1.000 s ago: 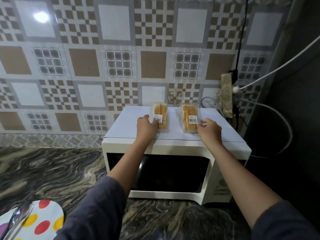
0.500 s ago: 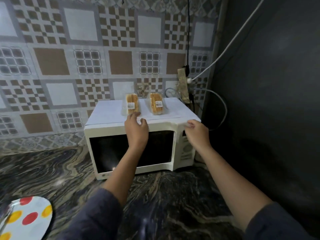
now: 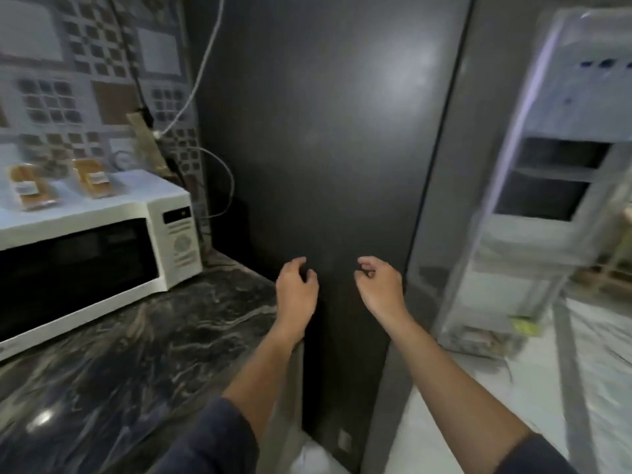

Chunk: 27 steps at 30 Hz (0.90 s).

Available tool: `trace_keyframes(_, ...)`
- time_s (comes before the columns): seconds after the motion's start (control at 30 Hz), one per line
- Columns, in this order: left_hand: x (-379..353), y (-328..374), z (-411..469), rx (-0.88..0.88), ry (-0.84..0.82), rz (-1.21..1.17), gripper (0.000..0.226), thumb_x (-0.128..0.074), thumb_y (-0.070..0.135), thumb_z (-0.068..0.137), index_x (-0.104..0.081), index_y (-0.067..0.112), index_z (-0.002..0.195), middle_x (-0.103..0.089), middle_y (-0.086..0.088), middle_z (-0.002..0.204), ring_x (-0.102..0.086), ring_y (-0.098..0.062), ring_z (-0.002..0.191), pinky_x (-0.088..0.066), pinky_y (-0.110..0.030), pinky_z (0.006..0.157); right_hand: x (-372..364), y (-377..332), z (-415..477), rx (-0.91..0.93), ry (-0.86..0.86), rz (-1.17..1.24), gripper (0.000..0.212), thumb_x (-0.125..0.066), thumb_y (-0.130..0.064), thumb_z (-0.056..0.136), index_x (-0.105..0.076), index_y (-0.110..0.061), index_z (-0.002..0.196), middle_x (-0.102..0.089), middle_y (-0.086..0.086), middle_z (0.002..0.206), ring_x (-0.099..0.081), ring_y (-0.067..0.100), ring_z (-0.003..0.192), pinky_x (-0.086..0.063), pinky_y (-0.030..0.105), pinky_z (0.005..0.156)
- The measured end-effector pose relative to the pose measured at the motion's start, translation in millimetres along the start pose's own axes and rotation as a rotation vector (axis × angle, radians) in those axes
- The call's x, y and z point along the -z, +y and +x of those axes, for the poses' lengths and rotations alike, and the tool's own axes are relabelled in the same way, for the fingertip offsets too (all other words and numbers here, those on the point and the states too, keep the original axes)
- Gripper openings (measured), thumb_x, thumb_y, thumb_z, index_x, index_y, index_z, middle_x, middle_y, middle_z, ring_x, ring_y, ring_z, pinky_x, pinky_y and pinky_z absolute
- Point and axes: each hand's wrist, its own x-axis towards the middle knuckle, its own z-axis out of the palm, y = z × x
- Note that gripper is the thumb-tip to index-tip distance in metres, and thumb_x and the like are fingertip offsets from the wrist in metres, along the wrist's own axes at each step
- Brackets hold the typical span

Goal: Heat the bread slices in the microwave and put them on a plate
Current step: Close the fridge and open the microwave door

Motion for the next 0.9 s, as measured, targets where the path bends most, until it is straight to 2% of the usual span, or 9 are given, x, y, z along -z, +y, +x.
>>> trace_keyframes(0.07,-37.7,24.5,-25.0,-0.052,-0.094,-0.020,0.036,-0.049,0.016,0.095,-0.049,0.011,0.131,-0.051,-0.007,0.133,-0.049,-0.020,0.121,-0.038,-0.026,0.099,42.8,21.0,-11.4,-0.051,0.086,-0.023,0.035,-0.052,-0.013,0.092,-0.058,-0.011,0.126,-0.059,0.009,0.125,-0.055,0.021,0.114,-0.038,0.020,0.091)
trace_keyframes(0.3,-163.3,98.4,-88.4,-0.192,-0.419,-0.102,0.034,-0.048,0.016,0.094,-0.053,0.009,0.127,-0.054,-0.006,0.131,-0.051,-0.021,0.122,-0.036,-0.023,0.097,180.3,93.8,-42.8,-0.243,0.355,-0.052,0.035,-0.053,-0.011,0.090,-0.059,-0.008,0.124,-0.060,0.011,0.124,-0.057,0.025,0.110,-0.044,0.028,0.092)
trace_keyframes(0.4,-223.9,130.4,-109.0,-0.281,-0.525,-0.141,0.032,-0.050,0.008,0.090,-0.057,0.003,0.121,-0.058,-0.013,0.127,-0.053,-0.026,0.120,-0.039,-0.029,0.101,237.0,125.5,-45.2,-0.321,0.455,-0.077,0.036,-0.052,-0.012,0.091,-0.057,-0.009,0.126,-0.059,0.008,0.126,-0.058,0.020,0.101,-0.040,0.021,0.077)
trace_keyframes(0.5,-283.0,160.4,-119.3,-0.349,-0.620,-0.122,0.034,-0.050,0.010,0.090,-0.056,0.003,0.122,-0.058,-0.012,0.127,-0.051,-0.025,0.121,-0.037,-0.029,0.101,284.4,156.8,-38.1,-0.360,0.542,-0.091,0.034,-0.050,-0.009,0.090,-0.059,-0.006,0.123,-0.062,0.006,0.117,-0.056,0.017,0.097,-0.036,0.016,0.074)
trace_keyframes(0.53,-302.5,170.2,-119.3,-0.372,-0.649,-0.112,0.035,-0.049,0.012,0.091,-0.055,0.004,0.124,-0.057,-0.011,0.129,-0.050,-0.024,0.122,-0.036,-0.029,0.101,298.5,167.5,-32.5,-0.371,0.564,-0.098,0.033,-0.050,-0.009,0.090,-0.059,-0.006,0.121,-0.062,0.005,0.113,-0.056,0.017,0.097,-0.036,0.015,0.074)
trace_keyframes(0.67,-387.9,210.9,-99.7,-0.442,-0.731,-0.089,0.036,-0.045,0.017,0.094,-0.052,0.006,0.127,-0.055,-0.010,0.132,-0.048,-0.025,0.123,-0.037,-0.029,0.099,351.9,214.5,14.0,-0.403,0.646,-0.116,0.035,-0.050,-0.010,0.088,-0.059,-0.008,0.122,-0.061,0.008,0.122,-0.056,0.020,0.109,-0.042,0.024,0.087)
trace_keyframes(0.77,-461.1,241.8,-70.5,-0.466,-0.759,-0.102,0.033,-0.044,0.017,0.094,-0.054,0.004,0.123,-0.057,-0.014,0.127,-0.050,-0.027,0.118,-0.039,-0.030,0.095,390.6,254.3,69.5,-0.424,0.697,-0.113,0.034,-0.050,-0.009,0.089,-0.060,-0.010,0.121,-0.062,0.008,0.118,-0.053,0.013,0.092,-0.041,0.016,0.072)
trace_keyframes(0.8,-483.7,250.1,-60.9,-0.464,-0.778,-0.099,0.034,-0.043,0.018,0.094,-0.054,0.004,0.123,-0.056,-0.013,0.128,-0.050,-0.027,0.119,-0.038,-0.030,0.096,402.9,266.5,88.2,-0.429,0.705,-0.106,0.033,-0.050,-0.011,0.090,-0.060,-0.010,0.121,-0.062,0.008,0.118,-0.053,0.013,0.093,-0.041,0.017,0.073)
trace_keyframes(0.9,-536.7,268.7,-33.6,-0.454,-0.822,-0.075,0.038,-0.042,0.021,0.094,-0.050,0.006,0.128,-0.053,-0.011,0.133,-0.046,-0.026,0.125,-0.036,-0.031,0.101,431.4,294.4,134.0,-0.471,0.707,-0.084,0.033,-0.051,-0.017,0.091,-0.059,-0.008,0.123,-0.061,0.010,0.121,-0.055,0.020,0.108,-0.042,0.027,0.086)
